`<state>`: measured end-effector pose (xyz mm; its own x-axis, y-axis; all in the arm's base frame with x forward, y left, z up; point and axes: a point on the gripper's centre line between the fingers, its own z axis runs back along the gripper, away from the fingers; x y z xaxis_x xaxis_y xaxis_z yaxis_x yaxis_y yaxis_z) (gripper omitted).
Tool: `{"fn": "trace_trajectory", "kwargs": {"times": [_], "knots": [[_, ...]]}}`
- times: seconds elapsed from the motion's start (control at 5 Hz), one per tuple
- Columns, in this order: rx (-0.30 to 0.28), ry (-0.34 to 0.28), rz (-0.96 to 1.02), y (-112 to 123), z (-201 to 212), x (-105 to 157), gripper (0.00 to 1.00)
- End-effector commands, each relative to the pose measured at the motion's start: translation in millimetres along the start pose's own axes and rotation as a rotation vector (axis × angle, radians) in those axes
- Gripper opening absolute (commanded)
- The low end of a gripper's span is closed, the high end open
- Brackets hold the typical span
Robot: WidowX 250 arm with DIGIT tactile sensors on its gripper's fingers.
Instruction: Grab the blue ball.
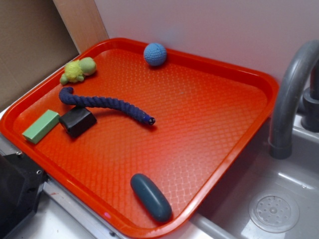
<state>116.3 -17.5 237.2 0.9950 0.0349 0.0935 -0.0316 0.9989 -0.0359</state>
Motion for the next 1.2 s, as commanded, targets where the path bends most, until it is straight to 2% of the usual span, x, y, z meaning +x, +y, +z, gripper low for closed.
{"fn": "trace_trajectory", "kwargs": {"times": [0.0, 0.4, 0.6, 0.8, 1.0], "knots": [[0.0, 0.0, 0.0, 0.0, 0.0, 0.0, 1.0], [0.065, -0.059, -0.004, 61.4, -79.8, 95.1, 1.0], [0.145, -0.124, -0.014, 72.4, -104.5, 129.1, 1.0], [0.064, -0.163, -0.069, 68.8, -140.5, 157.7, 1.0], [0.015, -0.213, -0.075, 60.0, -178.0, 177.8, 1.0]]}}
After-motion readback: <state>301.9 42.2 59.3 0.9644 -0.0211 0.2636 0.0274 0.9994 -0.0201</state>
